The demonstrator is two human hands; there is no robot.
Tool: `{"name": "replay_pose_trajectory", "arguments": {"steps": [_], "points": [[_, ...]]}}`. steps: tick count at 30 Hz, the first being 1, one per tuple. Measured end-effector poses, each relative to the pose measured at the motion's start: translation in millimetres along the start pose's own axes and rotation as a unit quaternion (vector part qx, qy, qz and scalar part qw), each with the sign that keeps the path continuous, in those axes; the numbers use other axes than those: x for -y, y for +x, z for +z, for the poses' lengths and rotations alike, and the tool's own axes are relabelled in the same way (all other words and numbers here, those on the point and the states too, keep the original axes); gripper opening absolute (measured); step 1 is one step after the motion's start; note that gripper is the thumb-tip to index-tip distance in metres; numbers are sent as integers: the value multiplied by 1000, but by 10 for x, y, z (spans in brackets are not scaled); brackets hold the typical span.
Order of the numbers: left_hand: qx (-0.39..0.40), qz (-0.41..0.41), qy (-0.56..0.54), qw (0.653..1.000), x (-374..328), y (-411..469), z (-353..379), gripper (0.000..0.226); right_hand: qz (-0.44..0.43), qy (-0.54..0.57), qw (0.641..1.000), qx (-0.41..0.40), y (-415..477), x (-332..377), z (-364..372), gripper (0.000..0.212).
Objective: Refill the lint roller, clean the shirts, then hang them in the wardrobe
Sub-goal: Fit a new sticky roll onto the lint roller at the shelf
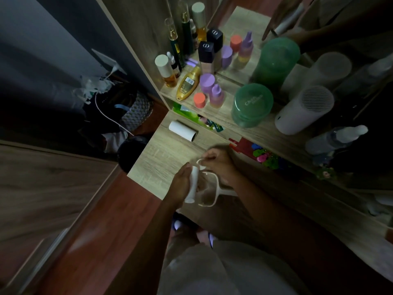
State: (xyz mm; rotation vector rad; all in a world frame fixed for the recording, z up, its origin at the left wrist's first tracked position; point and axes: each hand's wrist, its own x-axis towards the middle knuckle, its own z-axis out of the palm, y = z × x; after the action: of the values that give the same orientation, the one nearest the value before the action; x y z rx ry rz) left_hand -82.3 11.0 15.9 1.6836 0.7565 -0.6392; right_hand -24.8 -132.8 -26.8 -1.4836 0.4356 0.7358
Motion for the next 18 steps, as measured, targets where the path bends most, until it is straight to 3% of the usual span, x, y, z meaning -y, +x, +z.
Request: {"name": "replay_pose_trajectory", "arguments": {"steps": [3,6,10,15,18], "points": [[-17,-86,-84,993,91,102,-31,60,-50,-79,992,-82,226,-3,34,25],[-44,-124,-173,976,-19,64,-78,43,-74,-91,986,-123,423,20,91,18],[-56,-134,-246,958,-62,75,-181,46,-116,-132,967,-187,628,21,145,42],[-71,-150,-318,933,-171,52,-238,51,-145,-223,939,-216,639,-27,182,19],[-85,-137,-342,926,-164,75,-268,56,-168,-219,934,-225,542,-9,218,12]]}}
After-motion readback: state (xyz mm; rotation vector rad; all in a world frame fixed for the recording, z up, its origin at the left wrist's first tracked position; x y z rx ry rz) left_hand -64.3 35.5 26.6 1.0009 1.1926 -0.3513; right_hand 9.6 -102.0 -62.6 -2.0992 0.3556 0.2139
